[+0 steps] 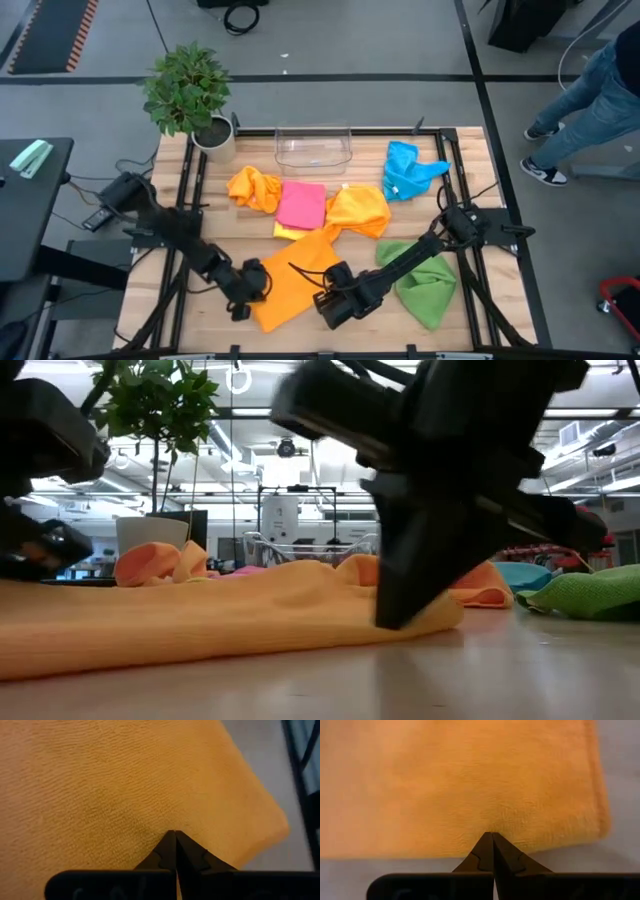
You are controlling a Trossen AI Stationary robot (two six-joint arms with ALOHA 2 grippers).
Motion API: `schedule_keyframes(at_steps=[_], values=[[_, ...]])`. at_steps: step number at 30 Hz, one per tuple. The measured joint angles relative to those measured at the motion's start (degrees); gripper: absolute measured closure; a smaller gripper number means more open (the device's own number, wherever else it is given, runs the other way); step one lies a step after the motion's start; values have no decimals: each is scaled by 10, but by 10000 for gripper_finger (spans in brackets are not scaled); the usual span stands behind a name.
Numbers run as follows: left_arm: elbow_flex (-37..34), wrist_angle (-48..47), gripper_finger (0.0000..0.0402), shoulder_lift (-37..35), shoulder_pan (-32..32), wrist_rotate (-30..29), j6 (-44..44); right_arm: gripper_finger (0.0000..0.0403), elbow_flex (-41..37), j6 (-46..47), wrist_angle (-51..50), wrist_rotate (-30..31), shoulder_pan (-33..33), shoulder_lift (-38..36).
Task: Fold microfiber towels
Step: Fold the bottom orange microfiber cloth
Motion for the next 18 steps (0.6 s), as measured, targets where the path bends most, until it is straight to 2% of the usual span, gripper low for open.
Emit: schedule_keyframes(at_steps=[5, 9, 14, 18], values=[[22, 106, 396, 52, -24, -16, -47, 403, 3, -74, -98, -14, -16, -2], [76, 140, 396, 80, -25, -9, -27, 403, -1, -150, -171, -20, -41, -11], [89, 92, 396, 45, -9, -9, 35, 403, -1, -207, -162, -22, -45, -91], [89, 18, 393, -17, 8, -15, 83, 403, -2, -165, -95, -21, -22, -139]])
